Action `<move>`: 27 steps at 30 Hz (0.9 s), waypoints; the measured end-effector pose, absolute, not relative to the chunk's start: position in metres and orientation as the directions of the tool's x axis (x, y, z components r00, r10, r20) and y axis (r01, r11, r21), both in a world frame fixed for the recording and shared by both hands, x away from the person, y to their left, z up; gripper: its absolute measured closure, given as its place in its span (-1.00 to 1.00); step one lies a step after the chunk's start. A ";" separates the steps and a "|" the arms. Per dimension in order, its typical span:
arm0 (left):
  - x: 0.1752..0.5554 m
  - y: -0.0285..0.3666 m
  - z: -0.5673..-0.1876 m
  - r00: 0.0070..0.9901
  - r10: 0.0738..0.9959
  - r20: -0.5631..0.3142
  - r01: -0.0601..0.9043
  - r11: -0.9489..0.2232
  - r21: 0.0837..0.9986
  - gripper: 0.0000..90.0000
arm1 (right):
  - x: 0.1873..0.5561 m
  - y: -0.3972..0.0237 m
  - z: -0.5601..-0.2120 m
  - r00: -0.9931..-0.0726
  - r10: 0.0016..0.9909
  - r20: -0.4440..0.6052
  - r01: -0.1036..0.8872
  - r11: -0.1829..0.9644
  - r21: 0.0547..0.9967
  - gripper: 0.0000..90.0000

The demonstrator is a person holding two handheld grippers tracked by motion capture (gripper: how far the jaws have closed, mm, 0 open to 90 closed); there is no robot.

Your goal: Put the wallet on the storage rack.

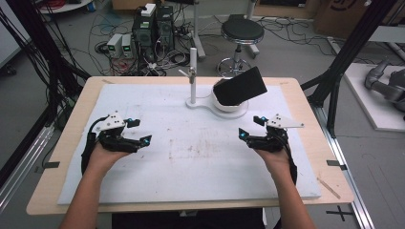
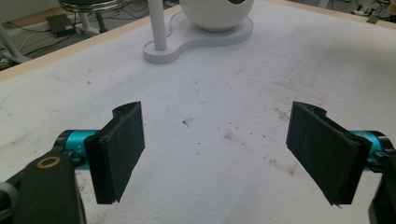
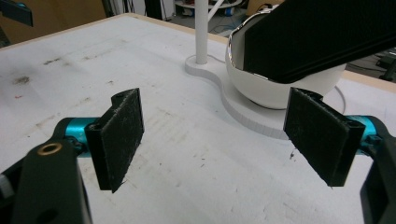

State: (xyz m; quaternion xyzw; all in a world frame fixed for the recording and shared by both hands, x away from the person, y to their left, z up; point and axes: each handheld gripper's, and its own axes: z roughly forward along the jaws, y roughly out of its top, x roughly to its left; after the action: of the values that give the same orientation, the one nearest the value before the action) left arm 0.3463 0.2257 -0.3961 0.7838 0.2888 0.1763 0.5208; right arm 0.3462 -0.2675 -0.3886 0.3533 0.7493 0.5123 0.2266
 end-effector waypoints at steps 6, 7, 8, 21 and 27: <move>0.347 0.227 -0.398 0.783 0.620 -0.056 0.268 -0.254 0.929 -0.57 | 0.348 -0.271 -0.395 -0.647 0.761 0.040 0.312 0.217 0.925 -0.56; 0.347 0.226 -0.399 0.785 0.616 -0.065 0.270 -0.246 0.931 -0.57 | 0.349 -0.271 -0.396 -0.648 0.761 0.042 0.312 0.215 0.926 -0.56; 0.347 0.226 -0.399 0.785 0.616 -0.062 0.269 -0.249 0.931 -0.57 | 0.349 -0.271 -0.396 -0.649 0.759 0.042 0.310 0.214 0.926 -0.56; 0.344 0.229 -0.400 0.784 0.617 -0.069 0.272 -0.241 0.932 -0.57 | 0.352 -0.271 -0.398 -0.642 0.764 0.063 0.324 0.197 0.925 -0.55; 0.345 0.229 -0.401 0.780 0.622 -0.068 0.276 -0.245 0.929 -0.57 | 0.352 -0.271 -0.398 -0.643 0.764 0.063 0.328 0.200 0.923 -0.55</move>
State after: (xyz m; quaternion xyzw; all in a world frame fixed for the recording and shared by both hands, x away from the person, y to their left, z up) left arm 0.3445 0.2287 -0.4007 0.7726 0.2906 0.1597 0.5414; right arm 0.3520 -0.2715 -0.3981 0.3662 0.7454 0.5154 0.2112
